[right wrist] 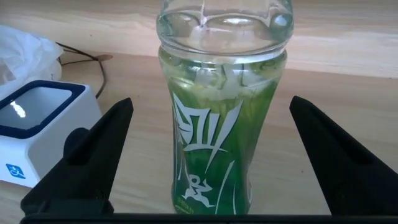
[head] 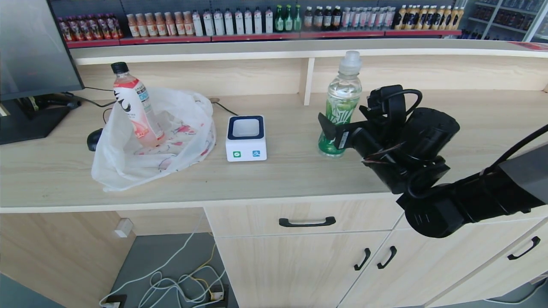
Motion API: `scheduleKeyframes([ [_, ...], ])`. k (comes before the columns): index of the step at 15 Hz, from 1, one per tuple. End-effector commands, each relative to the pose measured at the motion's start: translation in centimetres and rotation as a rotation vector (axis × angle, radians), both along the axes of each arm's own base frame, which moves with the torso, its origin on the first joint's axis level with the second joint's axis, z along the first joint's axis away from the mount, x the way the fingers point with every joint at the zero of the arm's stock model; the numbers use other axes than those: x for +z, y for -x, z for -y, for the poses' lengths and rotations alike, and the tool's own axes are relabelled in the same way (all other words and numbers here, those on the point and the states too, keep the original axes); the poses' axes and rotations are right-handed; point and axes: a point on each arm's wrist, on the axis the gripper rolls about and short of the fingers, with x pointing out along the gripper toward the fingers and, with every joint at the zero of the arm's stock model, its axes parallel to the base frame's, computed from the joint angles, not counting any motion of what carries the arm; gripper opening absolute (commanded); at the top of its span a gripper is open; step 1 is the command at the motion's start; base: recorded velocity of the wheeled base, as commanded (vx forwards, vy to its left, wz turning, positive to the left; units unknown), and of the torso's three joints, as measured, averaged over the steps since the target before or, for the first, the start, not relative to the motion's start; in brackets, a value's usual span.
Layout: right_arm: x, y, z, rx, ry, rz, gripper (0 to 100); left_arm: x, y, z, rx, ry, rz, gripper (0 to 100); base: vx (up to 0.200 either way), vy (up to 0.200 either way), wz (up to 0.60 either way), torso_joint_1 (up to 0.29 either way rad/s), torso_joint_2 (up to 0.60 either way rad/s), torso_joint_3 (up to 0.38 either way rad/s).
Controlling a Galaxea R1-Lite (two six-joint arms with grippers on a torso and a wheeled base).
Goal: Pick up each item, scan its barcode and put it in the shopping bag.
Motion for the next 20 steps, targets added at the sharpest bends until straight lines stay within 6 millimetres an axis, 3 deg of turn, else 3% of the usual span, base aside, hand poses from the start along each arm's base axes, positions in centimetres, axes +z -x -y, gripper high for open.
scheduleKeyframes([
  [1, -0.1, -0.4, -0.1, -0.006, -0.004, -0.004, 100, 0.0, 0.0, 0.0, 0.002, 0.000, 0.001, 100, 0.000, 0.000, 0.00, 0.000, 0.00, 0.000],
  [7, 1.3, -1.6, -0.9, -0.036, -0.028, -0.001, 100, 0.0, 0.0, 0.0, 0.000, 0.000, -0.001, 100, 0.000, 0.000, 0.00, 0.000, 0.00, 0.000],
  [20, 0.6, -3.2, -1.6, -0.103, -0.045, -0.002, 100, 0.0, 0.0, 0.0, 0.000, 0.000, -0.001, 100, 0.000, 0.000, 0.00, 0.000, 0.00, 0.000],
])
